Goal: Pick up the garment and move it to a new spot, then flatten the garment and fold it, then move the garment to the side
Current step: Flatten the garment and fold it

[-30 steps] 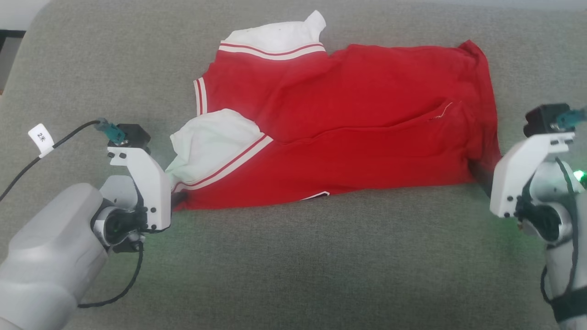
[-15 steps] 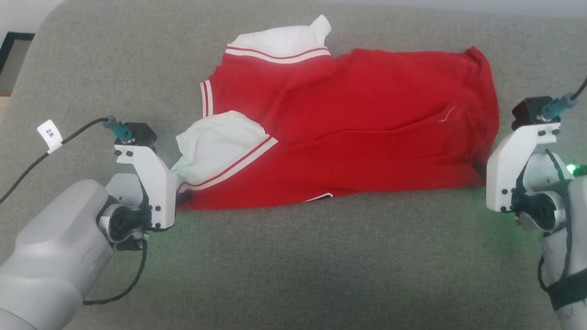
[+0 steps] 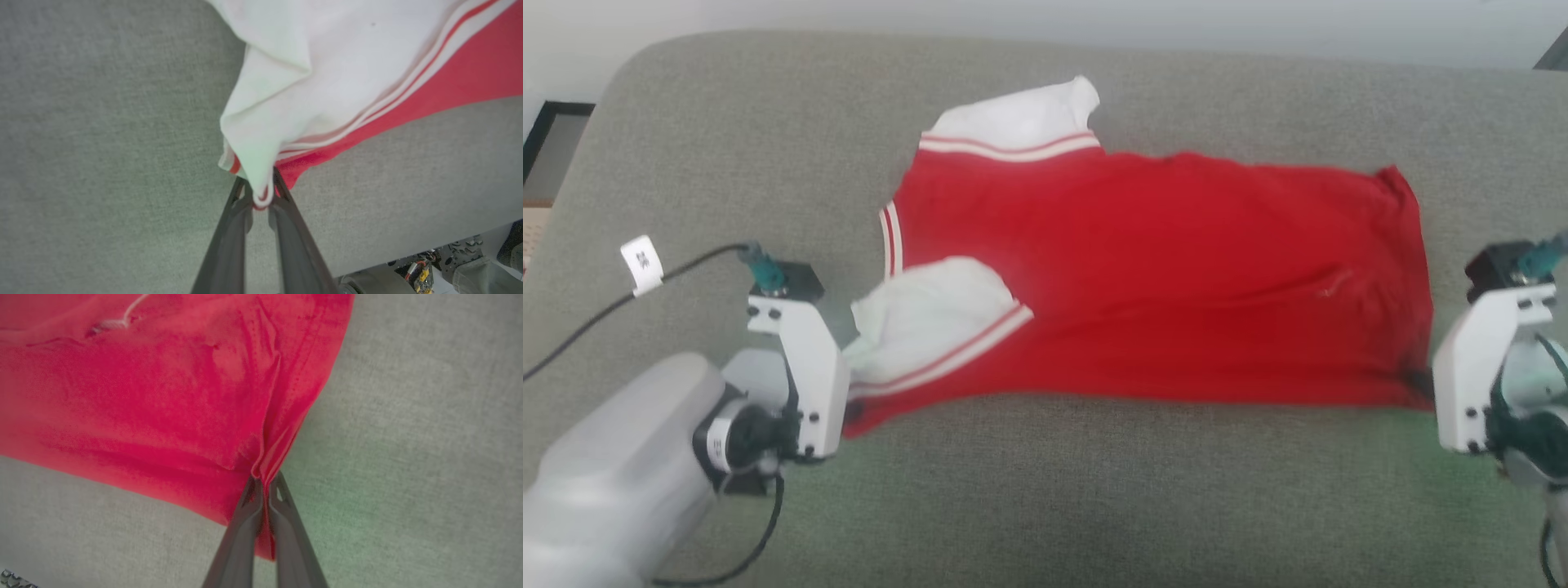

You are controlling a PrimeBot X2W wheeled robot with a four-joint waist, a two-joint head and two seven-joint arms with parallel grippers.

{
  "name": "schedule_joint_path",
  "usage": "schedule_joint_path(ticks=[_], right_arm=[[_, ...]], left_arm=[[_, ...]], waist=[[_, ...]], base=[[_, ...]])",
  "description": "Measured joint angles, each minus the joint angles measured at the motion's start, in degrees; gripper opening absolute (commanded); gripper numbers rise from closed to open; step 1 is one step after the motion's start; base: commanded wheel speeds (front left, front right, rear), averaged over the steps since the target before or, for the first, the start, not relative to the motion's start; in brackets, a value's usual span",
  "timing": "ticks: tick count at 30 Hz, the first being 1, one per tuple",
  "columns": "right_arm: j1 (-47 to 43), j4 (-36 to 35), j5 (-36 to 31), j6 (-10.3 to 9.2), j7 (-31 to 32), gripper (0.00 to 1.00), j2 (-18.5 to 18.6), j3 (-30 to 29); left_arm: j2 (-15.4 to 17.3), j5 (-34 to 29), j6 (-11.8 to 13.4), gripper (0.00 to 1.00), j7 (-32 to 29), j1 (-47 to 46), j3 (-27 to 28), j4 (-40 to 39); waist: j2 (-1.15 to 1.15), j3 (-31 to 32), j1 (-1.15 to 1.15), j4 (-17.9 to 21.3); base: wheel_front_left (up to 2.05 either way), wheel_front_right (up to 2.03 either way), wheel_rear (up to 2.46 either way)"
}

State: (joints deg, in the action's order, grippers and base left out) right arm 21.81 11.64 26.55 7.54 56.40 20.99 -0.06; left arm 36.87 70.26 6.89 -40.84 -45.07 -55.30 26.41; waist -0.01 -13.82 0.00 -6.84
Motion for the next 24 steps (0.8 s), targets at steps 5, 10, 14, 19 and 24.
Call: schedule_joint_path(ticks=[5,10,14,19,24], right_arm=[[-5.1,-4.5,1.3,0.00,2.2,0.00,1.0,-1.1],[-9.4,-7.3,1.6,0.00,2.4,0.00,0.3,-2.6],[-11.3,-7.5,1.3,-0.01,1.8,0.00,-1.2,-2.9],[-11.3,-6.4,0.9,-0.04,0.0,1.00,-3.3,-3.0],[-11.3,-6.4,0.4,-0.04,-1.5,1.00,-4.2,-3.4]], left_arm=[[2.9,0.5,3.6,0.00,-0.9,3.5,-0.2,-6.9],[4.9,1.5,6.2,0.00,-1.2,7.0,-0.2,-11.0],[5.3,2.1,7.3,0.10,-1.1,8.7,-0.2,-11.8],[5.5,2.7,8.1,1.00,-1.1,9.4,0.1,-11.3],[7.8,2.5,9.9,1.00,-2.4,8.6,0.3,-13.3]], waist=[[0.00,0.9,0.00,0.3],[0.00,1.2,0.00,0.8],[0.00,1.3,0.00,1.2],[0.00,1.8,0.00,1.8],[0.00,2.7,0.00,2.3]], base=[[0.00,0.00,0.00],[0.00,0.00,0.00],[0.00,0.00,0.00],[0.00,0.00,0.00],[0.00,0.00,0.00]])
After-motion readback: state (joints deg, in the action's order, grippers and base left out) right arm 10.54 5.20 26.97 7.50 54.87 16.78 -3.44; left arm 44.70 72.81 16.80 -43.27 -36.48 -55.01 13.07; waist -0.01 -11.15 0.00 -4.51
